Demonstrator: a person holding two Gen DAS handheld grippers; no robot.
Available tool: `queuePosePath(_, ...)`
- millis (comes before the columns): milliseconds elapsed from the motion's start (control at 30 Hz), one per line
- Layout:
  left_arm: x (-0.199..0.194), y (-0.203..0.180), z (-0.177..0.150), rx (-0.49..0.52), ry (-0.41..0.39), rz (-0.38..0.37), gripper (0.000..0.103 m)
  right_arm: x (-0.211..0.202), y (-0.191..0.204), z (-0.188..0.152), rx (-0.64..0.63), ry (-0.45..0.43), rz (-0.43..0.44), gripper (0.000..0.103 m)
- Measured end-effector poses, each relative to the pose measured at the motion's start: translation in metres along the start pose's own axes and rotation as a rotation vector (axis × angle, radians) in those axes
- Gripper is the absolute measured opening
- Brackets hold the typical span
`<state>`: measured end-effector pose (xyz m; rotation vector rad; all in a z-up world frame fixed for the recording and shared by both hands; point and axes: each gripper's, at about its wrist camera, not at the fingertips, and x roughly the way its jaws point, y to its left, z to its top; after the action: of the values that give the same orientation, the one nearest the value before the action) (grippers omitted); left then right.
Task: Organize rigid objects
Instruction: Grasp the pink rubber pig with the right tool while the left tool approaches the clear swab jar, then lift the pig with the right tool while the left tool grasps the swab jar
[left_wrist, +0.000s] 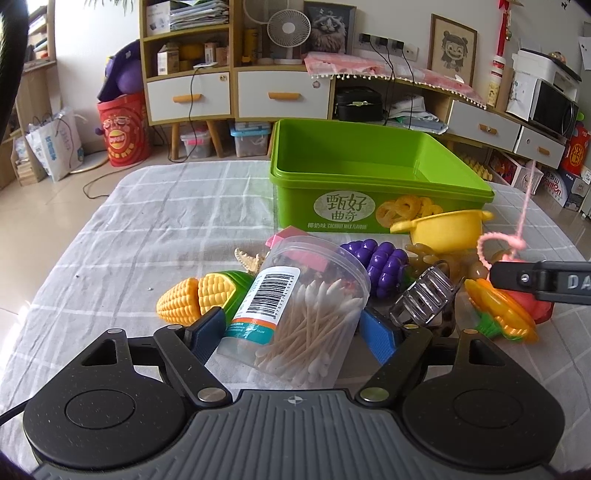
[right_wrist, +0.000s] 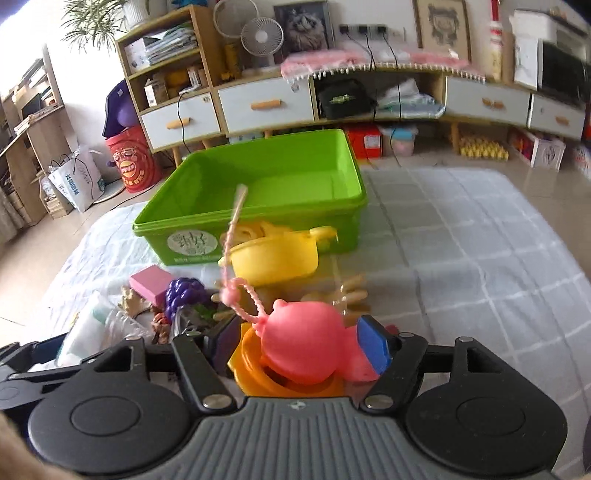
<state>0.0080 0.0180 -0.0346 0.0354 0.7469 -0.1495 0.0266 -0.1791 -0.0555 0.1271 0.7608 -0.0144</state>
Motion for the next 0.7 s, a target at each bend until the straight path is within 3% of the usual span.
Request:
queuePosePath(67, 0.000, -0.001, 0.000, 0.005, -0.001, 0.002, 0.079, 0.003, 0.007, -0.001, -0.043, -0.008, -0.030, 0.056)
queuePosePath(100, 0.000, -0.001, 0.000, 0.007, -0.003, 0.003, 0.079, 0.004, 0.009, -0.001, -0.056, -0.017, -0.036, 0.048)
queuePosePath(200, -0.001, -0.001, 0.000, 0.005, -0.004, 0.002, 0.079, 0.003, 0.004, 0.001, -0.017, -0.018, -0.016, 0.042)
queuePosePath(533, -0.004, 0.003, 0.002, -0.021, -0.018, -0.009, 0.077, -0.011, -0.049, 0.006, 0.326, -0.041, 0.062, 0.041)
queuePosePath(700, -0.008, 0.005, 0.005, -0.036, -0.027, -0.009, 0.077, -0.020, -0.066, 0.007, 0.432, -0.044, 0.109, 0.041)
